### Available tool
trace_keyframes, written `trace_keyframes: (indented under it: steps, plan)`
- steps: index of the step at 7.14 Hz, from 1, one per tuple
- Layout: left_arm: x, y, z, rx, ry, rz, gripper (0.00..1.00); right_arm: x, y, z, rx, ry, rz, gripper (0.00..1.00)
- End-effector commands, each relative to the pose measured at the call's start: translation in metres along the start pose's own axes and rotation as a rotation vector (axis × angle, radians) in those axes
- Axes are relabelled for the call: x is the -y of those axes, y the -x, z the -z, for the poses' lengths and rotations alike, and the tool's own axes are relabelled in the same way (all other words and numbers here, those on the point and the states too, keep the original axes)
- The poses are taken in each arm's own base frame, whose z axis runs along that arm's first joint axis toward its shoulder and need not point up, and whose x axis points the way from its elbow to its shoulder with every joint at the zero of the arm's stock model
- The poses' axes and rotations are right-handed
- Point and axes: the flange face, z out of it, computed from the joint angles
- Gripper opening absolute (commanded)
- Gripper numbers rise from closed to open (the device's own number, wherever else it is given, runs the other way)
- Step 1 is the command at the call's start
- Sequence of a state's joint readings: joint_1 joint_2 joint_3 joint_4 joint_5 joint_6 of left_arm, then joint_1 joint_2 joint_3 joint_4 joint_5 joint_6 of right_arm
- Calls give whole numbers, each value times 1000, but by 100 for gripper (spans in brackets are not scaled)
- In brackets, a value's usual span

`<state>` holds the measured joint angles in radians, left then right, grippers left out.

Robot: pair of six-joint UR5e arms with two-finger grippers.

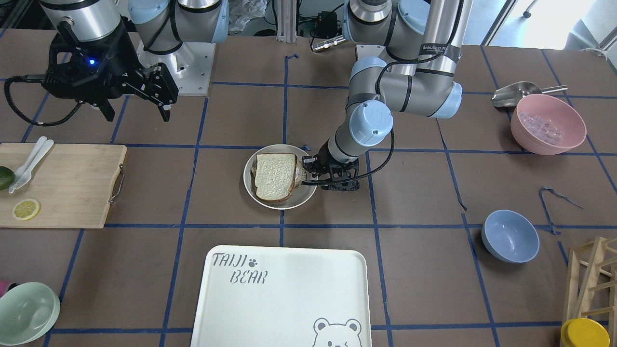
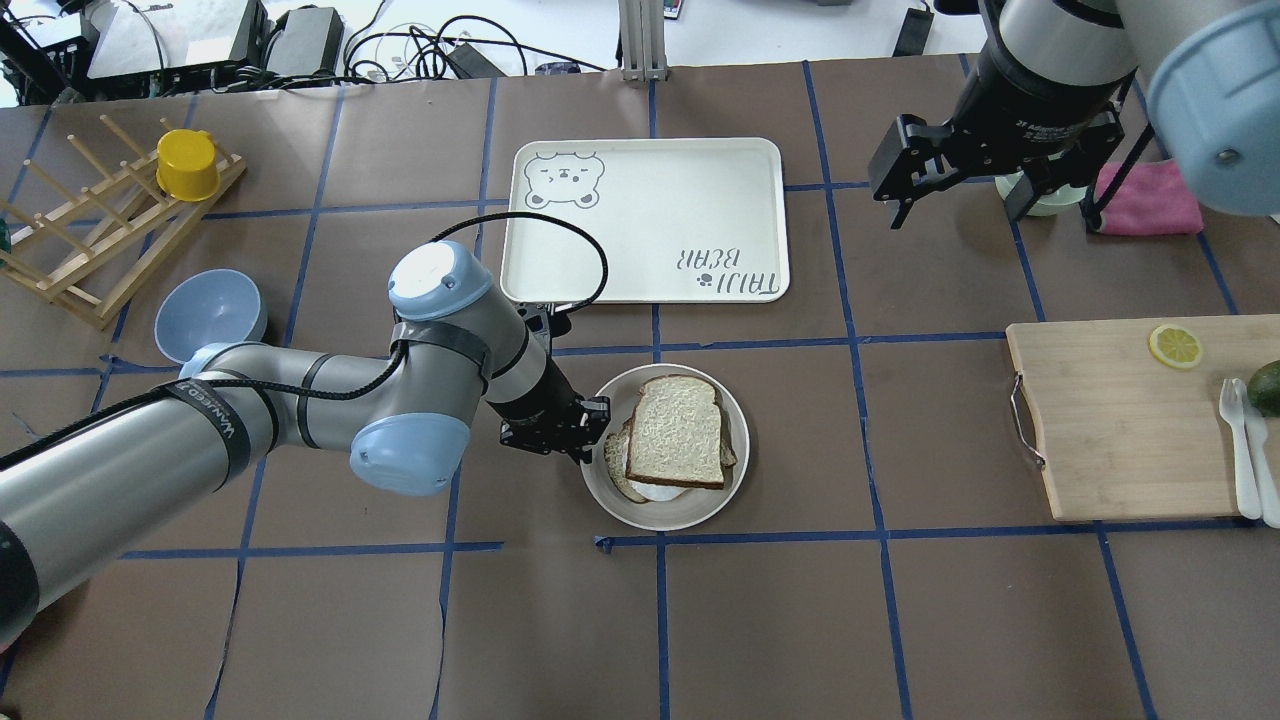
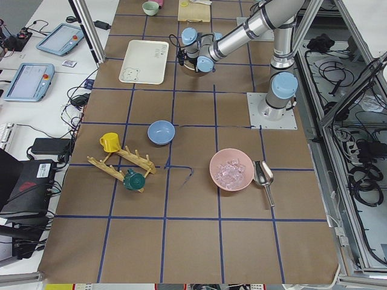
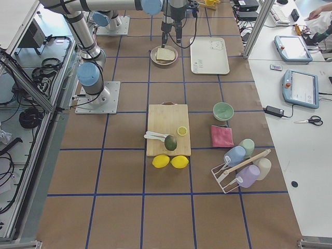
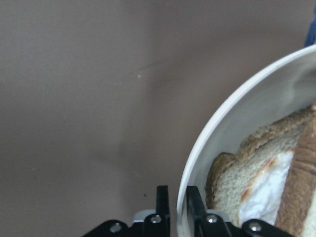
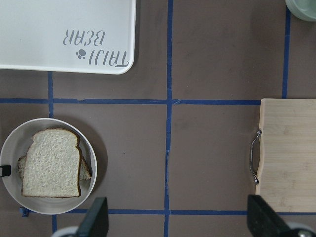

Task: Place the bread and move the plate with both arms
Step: 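Slide the plate with the left gripper onto the cream bear tray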

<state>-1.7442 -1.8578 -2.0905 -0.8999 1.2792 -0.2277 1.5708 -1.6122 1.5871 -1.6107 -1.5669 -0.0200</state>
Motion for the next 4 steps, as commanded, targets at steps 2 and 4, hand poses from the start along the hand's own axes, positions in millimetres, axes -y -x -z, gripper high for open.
trace_keyframes:
  steps: [2,4]
  plan:
    - [3,12,28,-21,-54,-45,0,-1,0,-1,-1,5,0,100]
    - [17,28,52,-160,-79,-3,0,-1,0,-3,-1,14,0,100]
